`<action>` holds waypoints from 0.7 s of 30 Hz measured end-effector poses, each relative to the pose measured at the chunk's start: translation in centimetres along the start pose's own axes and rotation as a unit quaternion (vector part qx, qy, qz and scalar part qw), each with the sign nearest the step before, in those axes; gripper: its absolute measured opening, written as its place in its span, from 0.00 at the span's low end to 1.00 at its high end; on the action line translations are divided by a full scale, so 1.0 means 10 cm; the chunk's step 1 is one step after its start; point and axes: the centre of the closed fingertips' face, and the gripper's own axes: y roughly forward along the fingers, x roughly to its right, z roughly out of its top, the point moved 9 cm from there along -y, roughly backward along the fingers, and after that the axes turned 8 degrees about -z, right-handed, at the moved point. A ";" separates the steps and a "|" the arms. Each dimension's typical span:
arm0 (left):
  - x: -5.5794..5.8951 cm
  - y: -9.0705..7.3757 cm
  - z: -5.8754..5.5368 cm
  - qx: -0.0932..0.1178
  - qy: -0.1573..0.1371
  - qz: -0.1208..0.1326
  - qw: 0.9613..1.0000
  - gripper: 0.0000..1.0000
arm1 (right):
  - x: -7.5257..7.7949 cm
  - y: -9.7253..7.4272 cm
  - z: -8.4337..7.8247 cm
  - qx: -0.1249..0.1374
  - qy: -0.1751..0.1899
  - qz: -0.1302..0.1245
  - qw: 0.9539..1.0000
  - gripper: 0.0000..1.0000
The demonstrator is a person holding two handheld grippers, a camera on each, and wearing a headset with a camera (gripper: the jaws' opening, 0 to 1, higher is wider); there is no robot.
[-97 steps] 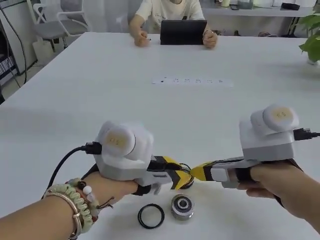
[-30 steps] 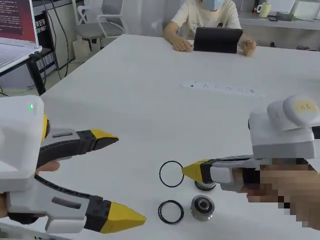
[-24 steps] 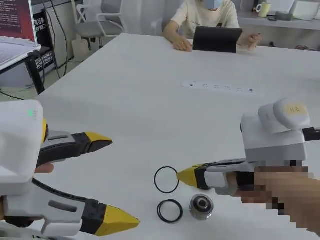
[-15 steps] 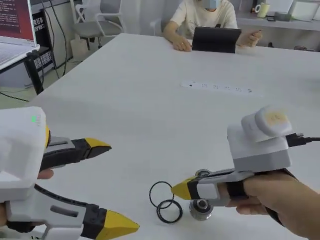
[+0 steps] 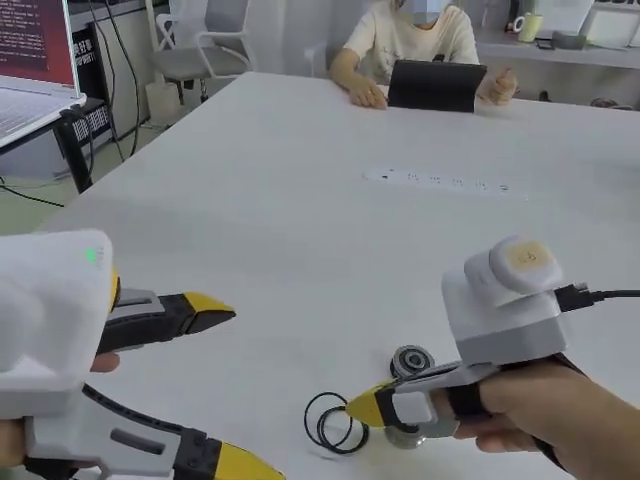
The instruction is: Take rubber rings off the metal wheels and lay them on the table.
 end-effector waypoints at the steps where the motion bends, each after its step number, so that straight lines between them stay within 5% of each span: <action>1: 0.00 0.00 0.00 0.000 0.000 0.000 1.000 0.82 | 0.01 0.00 -0.01 -0.002 0.000 -0.001 1.000 0.00; 21: -0.01 0.01 -0.01 -0.012 0.007 0.003 1.000 0.80 | 0.07 -0.01 -0.03 -0.018 0.002 -0.024 1.000 0.00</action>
